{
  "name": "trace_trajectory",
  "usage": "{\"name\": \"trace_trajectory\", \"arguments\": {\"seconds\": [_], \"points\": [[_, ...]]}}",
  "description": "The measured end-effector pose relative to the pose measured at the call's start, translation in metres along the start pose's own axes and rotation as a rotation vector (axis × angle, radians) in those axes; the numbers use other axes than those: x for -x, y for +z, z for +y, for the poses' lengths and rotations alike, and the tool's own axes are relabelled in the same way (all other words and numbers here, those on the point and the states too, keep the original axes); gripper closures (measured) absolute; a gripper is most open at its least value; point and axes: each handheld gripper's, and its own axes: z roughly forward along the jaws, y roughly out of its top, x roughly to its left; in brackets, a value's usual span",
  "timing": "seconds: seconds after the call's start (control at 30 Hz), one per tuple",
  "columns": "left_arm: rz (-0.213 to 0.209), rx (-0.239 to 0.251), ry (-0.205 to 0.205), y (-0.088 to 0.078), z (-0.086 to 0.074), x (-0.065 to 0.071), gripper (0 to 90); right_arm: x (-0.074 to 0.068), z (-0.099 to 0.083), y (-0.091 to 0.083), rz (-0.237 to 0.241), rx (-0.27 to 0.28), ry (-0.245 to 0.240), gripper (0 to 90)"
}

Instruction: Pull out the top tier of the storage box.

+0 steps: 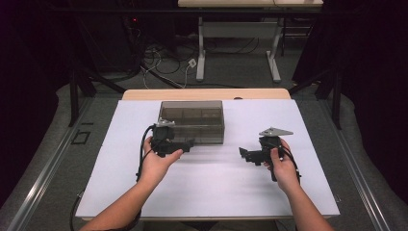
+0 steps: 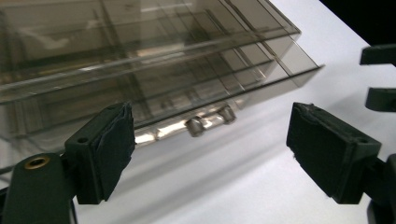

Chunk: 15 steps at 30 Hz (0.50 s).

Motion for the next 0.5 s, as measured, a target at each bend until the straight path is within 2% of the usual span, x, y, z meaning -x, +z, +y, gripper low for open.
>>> {"name": "trace_trajectory", "arguments": {"seconds": [0.13, 0.5], "points": [[0.014, 0.002, -0.003, -0.003, 0.002, -0.005, 14.7, 0.0, 0.0, 0.0, 0.0, 0.0, 0.001, 3.7], [0.051, 0.012, -0.042, -0.017, 0.008, -0.024, 15.7, -0.001, 0.0, 0.0, 0.0, -0.004, 0.0, 3.7]]}}
